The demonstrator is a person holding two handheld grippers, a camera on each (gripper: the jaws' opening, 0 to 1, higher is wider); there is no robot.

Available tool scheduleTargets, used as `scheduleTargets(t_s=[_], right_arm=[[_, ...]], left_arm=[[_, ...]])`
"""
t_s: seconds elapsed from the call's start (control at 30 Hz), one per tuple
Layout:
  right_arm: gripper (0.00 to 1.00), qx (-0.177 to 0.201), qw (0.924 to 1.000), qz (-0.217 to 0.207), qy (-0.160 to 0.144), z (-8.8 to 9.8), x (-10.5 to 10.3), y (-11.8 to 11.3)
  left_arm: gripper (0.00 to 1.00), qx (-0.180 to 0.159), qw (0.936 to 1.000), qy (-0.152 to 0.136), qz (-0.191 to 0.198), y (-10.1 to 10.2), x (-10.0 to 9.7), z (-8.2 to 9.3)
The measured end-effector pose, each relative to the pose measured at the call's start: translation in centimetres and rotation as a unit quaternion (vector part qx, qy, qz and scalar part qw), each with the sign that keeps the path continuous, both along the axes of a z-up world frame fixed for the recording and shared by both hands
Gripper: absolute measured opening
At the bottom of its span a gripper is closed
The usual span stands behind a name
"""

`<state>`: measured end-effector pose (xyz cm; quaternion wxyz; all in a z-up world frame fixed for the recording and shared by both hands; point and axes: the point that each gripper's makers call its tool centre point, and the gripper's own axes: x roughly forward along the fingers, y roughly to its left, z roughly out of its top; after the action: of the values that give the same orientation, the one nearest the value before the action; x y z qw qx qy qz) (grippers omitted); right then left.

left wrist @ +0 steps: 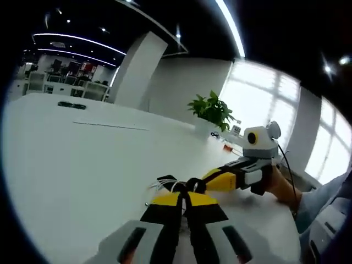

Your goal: Peel open the Velcro strap on the desktop, arrange the wired earphones neatly onto it, and close the Velcro strap to secure them.

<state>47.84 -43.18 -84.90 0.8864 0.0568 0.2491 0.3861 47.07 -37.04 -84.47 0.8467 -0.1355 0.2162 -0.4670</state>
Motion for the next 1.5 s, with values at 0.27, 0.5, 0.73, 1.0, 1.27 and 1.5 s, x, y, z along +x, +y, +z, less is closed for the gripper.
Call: scheduleTargets(t_s=[0.27,0.5,0.73,1.0,1.27,1.5], right_arm=[[0.11,0.007,0.9991,-0.009,-0.042,0.2,0.6,0.4],[0.12,-0.029,0.9977,-0.013,-0.059,-0.5,0.9,0.3],[0.11,-0.034,0.998,-0.001,-0.053,-0.8,0.6,0.6],[0.11,-0.043,0.9966,0.005,-0.07,-0.9,0.9,0.6],[0.11,-0.047,0.9951,0.015,-0.086,-0.5,0.7,0.8],[0.14,-0.054,0.9947,0.022,-0.085,-0.7,0.6,0.7]], left_arm=[[0.07,0.003,1.0,0.001,-0.008,-0.1,-0.4,-0.1],[0.08,0.009,0.9998,0.005,-0.018,-0.5,-0.9,-0.3],[0.08,0.014,0.9992,0.011,-0.036,-1.0,-1.6,-0.5],[0.08,0.012,0.9994,-0.001,-0.031,-0.8,-1.3,-0.2],[0.09,0.017,0.9994,-0.007,-0.031,-0.9,-1.1,-0.3],[0.1,0.036,0.9987,-0.019,-0.031,-1.0,-1.1,-0.8]])
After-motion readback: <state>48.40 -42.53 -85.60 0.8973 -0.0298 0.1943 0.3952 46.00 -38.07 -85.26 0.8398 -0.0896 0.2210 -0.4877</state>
